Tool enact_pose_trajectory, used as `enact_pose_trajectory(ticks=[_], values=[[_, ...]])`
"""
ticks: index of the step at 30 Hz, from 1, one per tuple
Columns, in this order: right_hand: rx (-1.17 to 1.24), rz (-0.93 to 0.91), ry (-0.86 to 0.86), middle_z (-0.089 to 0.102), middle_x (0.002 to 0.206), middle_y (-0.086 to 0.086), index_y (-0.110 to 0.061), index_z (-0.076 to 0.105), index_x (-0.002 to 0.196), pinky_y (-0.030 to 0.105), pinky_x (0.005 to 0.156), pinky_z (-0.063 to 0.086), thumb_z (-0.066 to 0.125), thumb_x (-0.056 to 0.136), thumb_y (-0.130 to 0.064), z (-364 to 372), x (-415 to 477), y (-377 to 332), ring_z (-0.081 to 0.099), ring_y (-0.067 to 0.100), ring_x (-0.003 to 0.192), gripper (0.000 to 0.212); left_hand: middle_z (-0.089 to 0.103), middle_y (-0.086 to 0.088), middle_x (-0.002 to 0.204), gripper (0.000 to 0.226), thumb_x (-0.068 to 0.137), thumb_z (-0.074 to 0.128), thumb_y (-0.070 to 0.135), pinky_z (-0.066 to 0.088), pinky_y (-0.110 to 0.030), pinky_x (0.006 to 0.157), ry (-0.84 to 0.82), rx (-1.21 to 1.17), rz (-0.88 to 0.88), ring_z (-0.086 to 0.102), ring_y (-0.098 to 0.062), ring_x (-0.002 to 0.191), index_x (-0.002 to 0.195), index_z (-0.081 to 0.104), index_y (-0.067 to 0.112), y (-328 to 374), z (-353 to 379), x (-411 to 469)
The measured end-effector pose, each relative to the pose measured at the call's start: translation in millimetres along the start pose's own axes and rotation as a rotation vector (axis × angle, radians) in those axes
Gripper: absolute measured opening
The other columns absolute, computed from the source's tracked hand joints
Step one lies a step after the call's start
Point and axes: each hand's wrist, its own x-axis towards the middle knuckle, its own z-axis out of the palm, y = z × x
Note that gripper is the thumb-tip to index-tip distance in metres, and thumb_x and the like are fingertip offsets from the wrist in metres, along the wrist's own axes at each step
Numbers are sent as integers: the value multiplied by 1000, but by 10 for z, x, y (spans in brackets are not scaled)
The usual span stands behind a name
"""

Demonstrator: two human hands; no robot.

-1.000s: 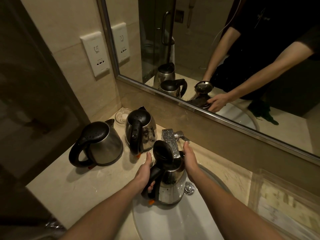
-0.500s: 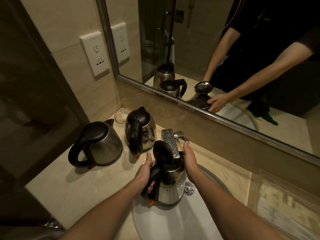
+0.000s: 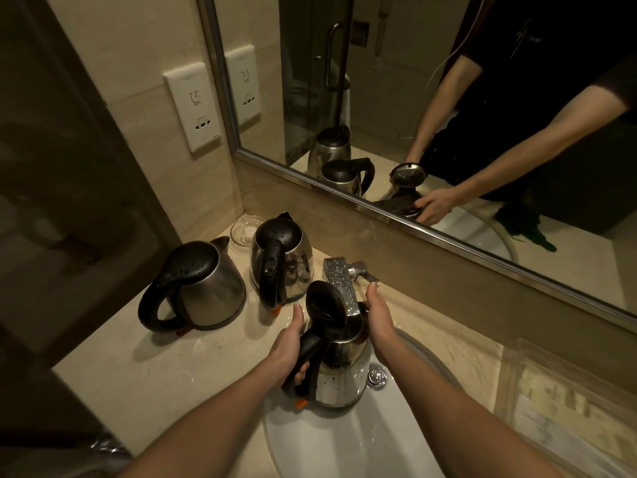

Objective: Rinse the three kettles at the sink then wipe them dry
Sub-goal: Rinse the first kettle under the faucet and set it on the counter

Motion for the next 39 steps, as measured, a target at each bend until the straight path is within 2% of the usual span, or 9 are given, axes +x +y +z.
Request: enact_pose_trajectory(ticks=[4, 10, 18, 20, 23, 29, 39], values=[[17, -2, 0, 42, 153, 10, -20, 35, 152, 47, 110, 33, 27, 100, -65, -12, 8, 4, 40, 31, 140, 69, 46, -8, 47, 91, 85, 18, 87, 39, -25, 44, 8, 2, 2, 44, -19, 37, 80, 62, 7, 4, -3, 6], [20, -5, 0, 44, 153, 9, -21, 39, 151, 53, 114, 33, 28, 96, -70, 13, 54, 33, 42, 30, 139, 74, 46, -8, 46, 88, 85, 18, 87, 39, -25, 43, 17, 10, -2, 45, -19, 36, 81, 62, 11, 26, 12, -5], [29, 0, 2, 48, 149, 10, -22, 40, 149, 55, 113, 35, 28, 91, -76, 27, 80, 54, 46, 31, 135, 81, 46, -8, 47, 88, 85, 18, 87, 38, -24, 42, 18, 15, 18, 44, -19, 35, 102, 58, 10, 8, 10, 9], [30, 1, -6, 47, 150, 9, -23, 39, 150, 56, 113, 34, 28, 82, -83, 33, 75, 50, 45, 31, 136, 91, 46, -8, 47, 88, 86, 17, 87, 39, -24, 42, 9, 10, 23, 44, -19, 36, 103, 59, 12, 4, 9, 9], [27, 17, -3, 48, 150, 8, -25, 40, 149, 57, 113, 34, 29, 66, -91, 40, 76, 39, 46, 31, 136, 107, 46, -8, 47, 90, 85, 16, 87, 39, -25, 43, 12, 13, 27, 45, -19, 36, 94, 60, 9, 2, 5, 17], [32, 12, 1, 46, 151, 10, -23, 39, 150, 56, 113, 34, 29, 87, -78, 29, 101, 53, 45, 32, 137, 84, 46, -8, 48, 89, 84, 17, 88, 40, -25, 44, 17, 6, 26, 44, -20, 37, 82, 63, 11, 3, 12, 16], [53, 12, -22, 45, 151, 11, -22, 38, 150, 54, 114, 34, 29, 95, -72, 18, 116, 56, 44, 32, 137, 76, 47, -8, 47, 86, 85, 19, 87, 39, -24, 42, 39, -12, 8, 44, -19, 36, 80, 61, 12, 3, 27, 2]])
